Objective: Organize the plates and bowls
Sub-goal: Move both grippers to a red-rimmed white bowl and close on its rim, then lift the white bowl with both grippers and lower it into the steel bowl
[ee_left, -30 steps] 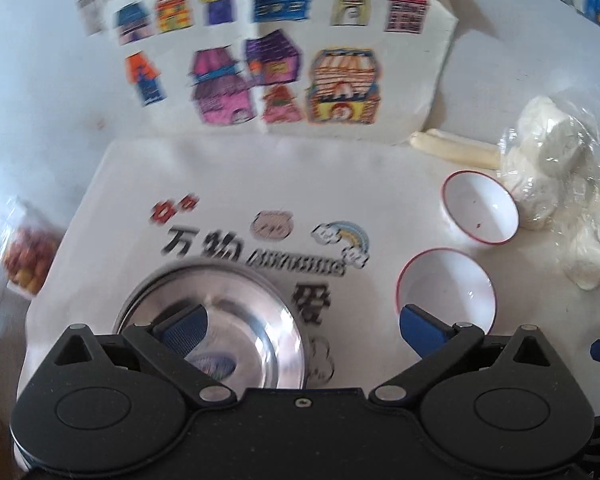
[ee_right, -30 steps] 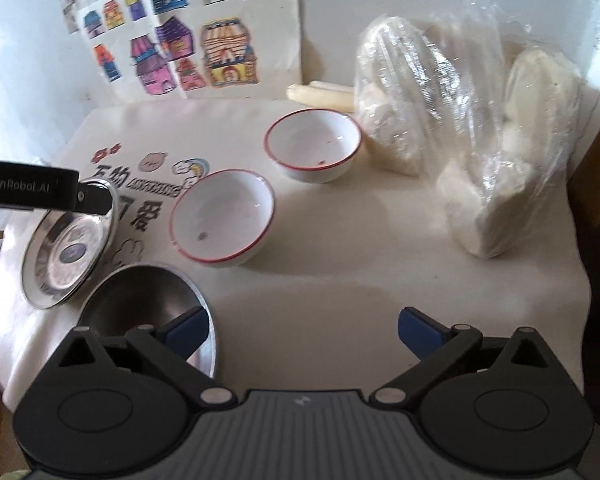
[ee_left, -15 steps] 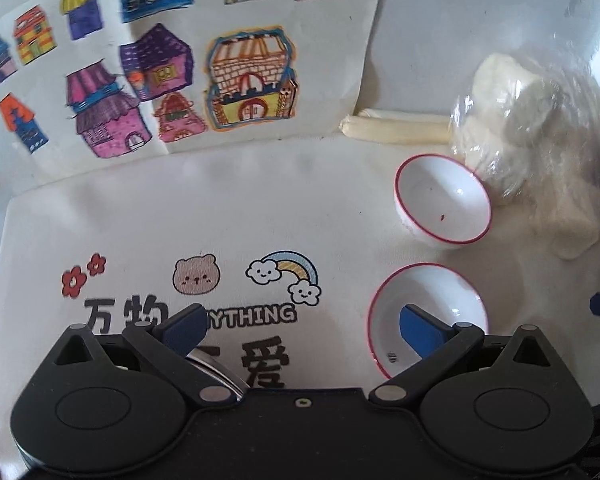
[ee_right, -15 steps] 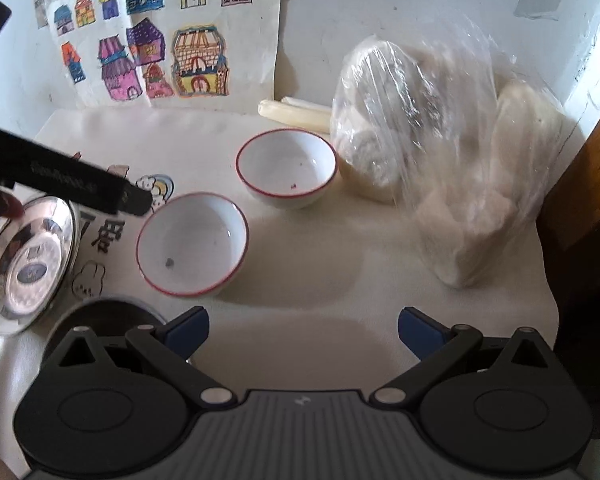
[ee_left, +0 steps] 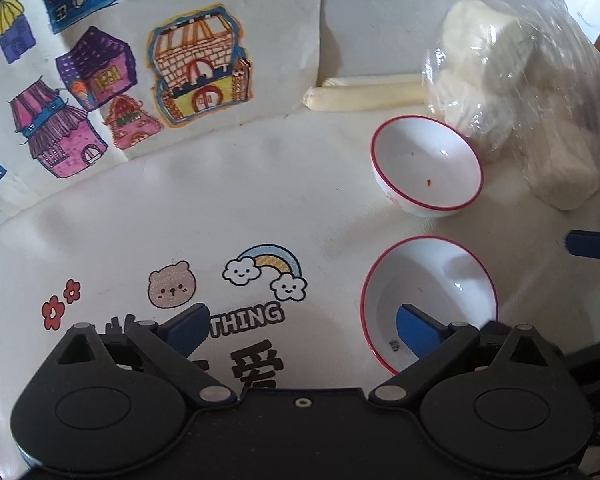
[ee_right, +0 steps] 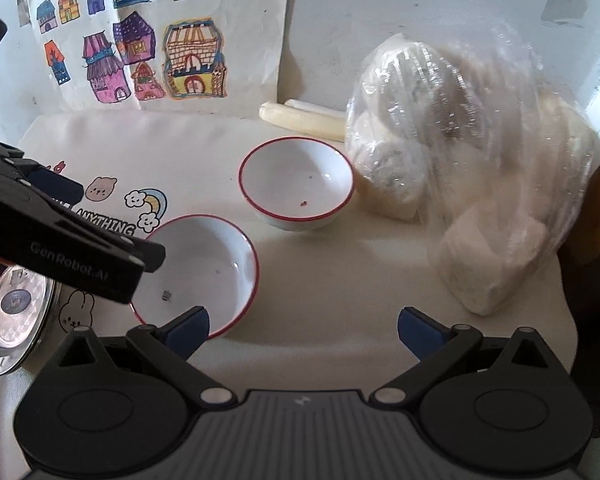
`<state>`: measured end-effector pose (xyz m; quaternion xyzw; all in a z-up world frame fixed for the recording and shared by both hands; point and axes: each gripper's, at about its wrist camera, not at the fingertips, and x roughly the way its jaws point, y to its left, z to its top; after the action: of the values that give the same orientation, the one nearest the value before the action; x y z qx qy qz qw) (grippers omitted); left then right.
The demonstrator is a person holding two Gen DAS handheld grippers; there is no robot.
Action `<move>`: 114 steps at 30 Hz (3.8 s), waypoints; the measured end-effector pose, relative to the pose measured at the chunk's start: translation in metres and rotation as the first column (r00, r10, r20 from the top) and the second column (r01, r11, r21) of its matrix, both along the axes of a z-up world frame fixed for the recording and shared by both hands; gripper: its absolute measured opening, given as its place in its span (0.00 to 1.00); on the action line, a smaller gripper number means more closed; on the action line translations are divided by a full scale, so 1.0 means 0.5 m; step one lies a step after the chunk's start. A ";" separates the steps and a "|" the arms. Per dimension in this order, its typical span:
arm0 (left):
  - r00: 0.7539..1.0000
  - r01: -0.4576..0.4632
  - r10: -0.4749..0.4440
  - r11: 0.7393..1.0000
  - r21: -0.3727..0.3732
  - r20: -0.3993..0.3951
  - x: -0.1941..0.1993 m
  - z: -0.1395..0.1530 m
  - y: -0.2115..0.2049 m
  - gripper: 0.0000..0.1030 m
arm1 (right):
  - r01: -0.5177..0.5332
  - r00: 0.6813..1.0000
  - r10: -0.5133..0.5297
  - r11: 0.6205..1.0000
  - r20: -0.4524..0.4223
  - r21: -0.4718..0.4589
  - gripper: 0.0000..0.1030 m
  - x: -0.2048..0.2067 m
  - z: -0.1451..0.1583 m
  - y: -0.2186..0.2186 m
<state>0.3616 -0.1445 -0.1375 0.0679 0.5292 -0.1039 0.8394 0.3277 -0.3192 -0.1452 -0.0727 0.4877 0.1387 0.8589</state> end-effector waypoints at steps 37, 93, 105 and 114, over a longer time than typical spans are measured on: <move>0.971 -0.210 0.173 0.948 -0.239 -0.164 -0.013 0.017 0.011 0.07 | 0.004 0.994 0.016 0.984 -0.110 0.177 0.06 0.055 0.014 0.026; 0.920 -0.311 0.231 0.922 -0.231 -0.316 -0.211 0.025 0.016 0.08 | -0.089 0.950 0.156 0.965 -0.269 0.247 0.13 -0.130 0.045 -0.018; 0.940 -0.291 0.229 0.924 -0.246 -0.251 -0.210 0.065 0.020 0.41 | -0.091 0.960 0.152 0.964 -0.236 0.248 0.27 -0.133 0.062 -0.024; 0.962 -0.263 0.241 0.942 -0.210 -0.126 -0.199 0.107 0.018 0.76 | -0.053 0.970 0.112 0.964 -0.216 0.262 0.57 -0.131 0.077 -0.042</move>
<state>0.2623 -0.1357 -0.0841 -0.1009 0.5592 -0.0579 0.8209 0.2623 -0.3404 -0.1065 0.0342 0.5582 0.2433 0.7925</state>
